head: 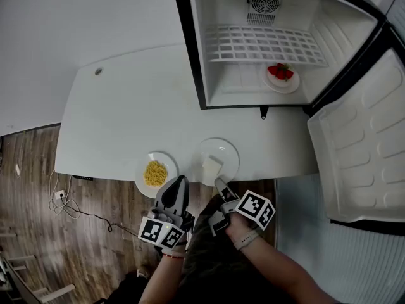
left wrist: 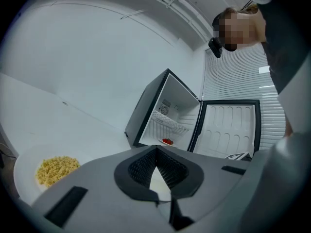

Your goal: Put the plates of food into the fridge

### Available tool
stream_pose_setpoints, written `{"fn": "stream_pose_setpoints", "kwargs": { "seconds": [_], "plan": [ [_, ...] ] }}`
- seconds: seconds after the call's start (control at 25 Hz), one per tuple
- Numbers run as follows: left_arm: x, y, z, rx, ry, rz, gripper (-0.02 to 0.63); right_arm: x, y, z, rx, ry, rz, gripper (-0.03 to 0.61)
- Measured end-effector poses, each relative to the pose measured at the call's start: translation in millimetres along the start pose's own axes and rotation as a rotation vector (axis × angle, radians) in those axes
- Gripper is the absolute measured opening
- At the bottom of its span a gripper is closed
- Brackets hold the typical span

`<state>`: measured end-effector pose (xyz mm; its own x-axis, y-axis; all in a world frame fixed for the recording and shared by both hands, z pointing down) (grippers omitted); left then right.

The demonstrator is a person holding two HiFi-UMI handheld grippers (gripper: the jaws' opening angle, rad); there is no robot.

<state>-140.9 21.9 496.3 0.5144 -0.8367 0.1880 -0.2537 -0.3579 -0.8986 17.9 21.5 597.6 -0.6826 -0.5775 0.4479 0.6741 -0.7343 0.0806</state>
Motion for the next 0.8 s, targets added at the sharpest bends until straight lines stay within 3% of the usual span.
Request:
{"fn": "stream_pose_setpoints", "kwargs": {
  "seconds": [0.12,0.36,0.8],
  "plan": [
    [-1,-1,-3,-0.009,0.000,-0.002,0.006,-1,-1,1,0.054,0.018,0.017,0.107],
    [0,-4,-6,-0.018,0.000,-0.007,0.006,-10,-3,0,0.034,0.064,0.020,0.039],
    [5,1,-3,-0.011,-0.018,-0.012,0.006,-2,-6,2,0.084,0.122,-0.006,0.037]
  ]
}}
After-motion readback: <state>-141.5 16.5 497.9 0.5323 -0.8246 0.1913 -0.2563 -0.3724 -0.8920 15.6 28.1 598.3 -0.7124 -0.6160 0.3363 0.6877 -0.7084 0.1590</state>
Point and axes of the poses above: the fingertips, and each gripper's own axes: x forward along the fingers, z to its right, y out of its top, the point moved 5 cm from there along -x, backward along the fingers, and after that the axes turned 11 degrees about -z, right-handed, at the moved point
